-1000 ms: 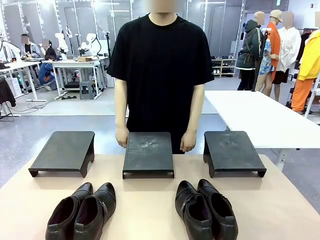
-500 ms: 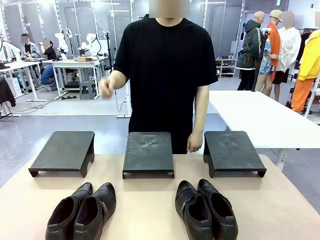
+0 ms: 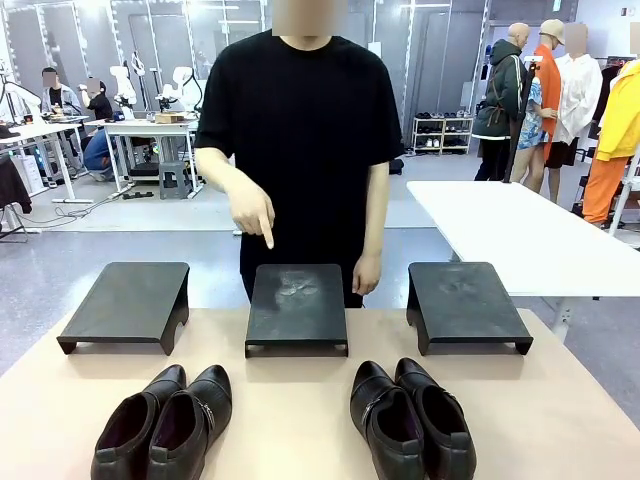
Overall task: Place the shoes on the stand as instructed by the person.
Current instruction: Pick up one pair of Shoes and place it on the Shoes Stand indicated by the person.
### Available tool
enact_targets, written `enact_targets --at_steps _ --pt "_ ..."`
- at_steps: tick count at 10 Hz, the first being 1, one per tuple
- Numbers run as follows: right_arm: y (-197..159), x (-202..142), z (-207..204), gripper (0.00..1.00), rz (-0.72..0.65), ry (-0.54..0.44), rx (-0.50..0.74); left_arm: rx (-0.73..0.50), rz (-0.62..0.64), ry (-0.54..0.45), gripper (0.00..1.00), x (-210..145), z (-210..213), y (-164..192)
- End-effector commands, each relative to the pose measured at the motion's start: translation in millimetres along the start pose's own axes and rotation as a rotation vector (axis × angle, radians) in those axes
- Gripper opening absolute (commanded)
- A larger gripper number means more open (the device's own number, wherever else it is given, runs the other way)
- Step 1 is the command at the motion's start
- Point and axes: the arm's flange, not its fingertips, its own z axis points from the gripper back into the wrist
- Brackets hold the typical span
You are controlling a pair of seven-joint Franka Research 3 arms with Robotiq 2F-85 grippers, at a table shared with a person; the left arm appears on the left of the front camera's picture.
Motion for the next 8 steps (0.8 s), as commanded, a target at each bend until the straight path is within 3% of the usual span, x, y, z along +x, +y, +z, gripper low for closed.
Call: enact_targets --at_steps 1,8 --pt "-0.5 1.4 1.3 1.00 0.023 -0.011 0.014 -0.016 -0.013 0.001 1.00 0.6 0.8 -1.1" --pt "-0.5 1.4 1.3 1.00 0.023 -0.011 0.014 -0.016 -0.013 0.001 1.00 0.6 0.8 -1.1"
